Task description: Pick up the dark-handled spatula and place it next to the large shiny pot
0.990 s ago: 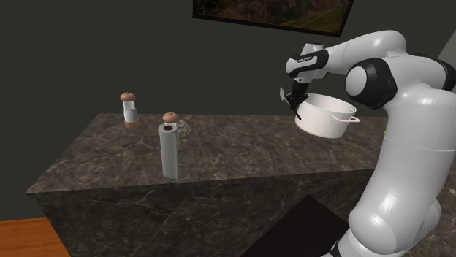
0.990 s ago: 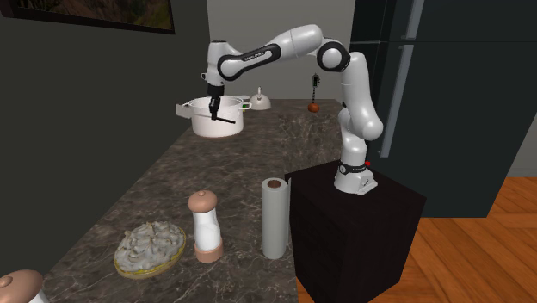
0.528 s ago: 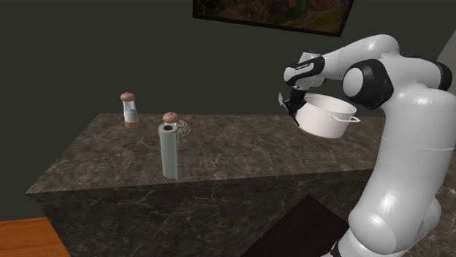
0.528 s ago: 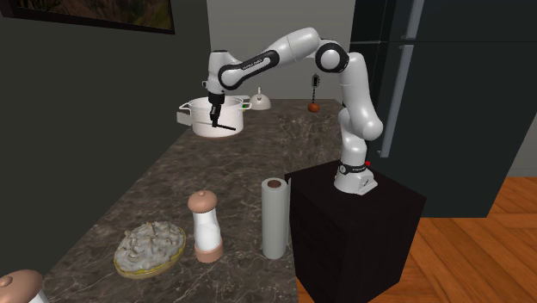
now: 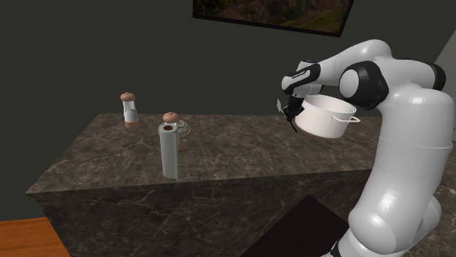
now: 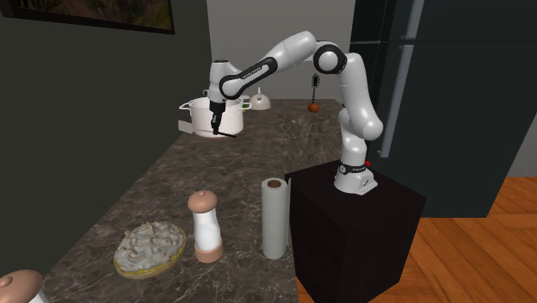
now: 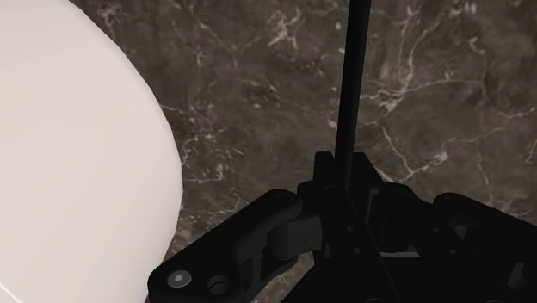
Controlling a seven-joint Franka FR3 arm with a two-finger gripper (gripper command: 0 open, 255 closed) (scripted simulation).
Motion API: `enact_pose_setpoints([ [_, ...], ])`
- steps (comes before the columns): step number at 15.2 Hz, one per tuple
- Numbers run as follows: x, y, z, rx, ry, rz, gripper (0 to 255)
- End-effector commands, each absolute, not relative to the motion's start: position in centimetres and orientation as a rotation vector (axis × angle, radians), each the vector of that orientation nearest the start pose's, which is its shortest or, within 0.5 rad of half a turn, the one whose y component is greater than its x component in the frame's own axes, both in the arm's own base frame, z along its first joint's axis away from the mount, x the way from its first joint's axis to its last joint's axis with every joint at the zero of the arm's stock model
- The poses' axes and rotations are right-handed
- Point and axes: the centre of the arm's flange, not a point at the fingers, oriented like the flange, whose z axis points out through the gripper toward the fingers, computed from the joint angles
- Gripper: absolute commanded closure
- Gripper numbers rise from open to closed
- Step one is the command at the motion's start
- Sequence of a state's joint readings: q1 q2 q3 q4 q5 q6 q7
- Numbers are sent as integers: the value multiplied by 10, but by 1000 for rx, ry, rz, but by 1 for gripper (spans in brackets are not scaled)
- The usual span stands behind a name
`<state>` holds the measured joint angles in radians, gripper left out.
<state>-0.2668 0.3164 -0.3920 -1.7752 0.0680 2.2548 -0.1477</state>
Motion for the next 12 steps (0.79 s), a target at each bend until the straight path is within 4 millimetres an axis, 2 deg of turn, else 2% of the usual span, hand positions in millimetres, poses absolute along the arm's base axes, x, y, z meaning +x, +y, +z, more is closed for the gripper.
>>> enact_pose_setpoints([
  [1,531,-382,408,-3152,839,-245,255],
  [6,531,-382,408,-3152,839,-245,255],
  [7,531,-382,408,-3152,839,-245,0],
  [12,531,-382,408,-3152,839,-245,0],
])
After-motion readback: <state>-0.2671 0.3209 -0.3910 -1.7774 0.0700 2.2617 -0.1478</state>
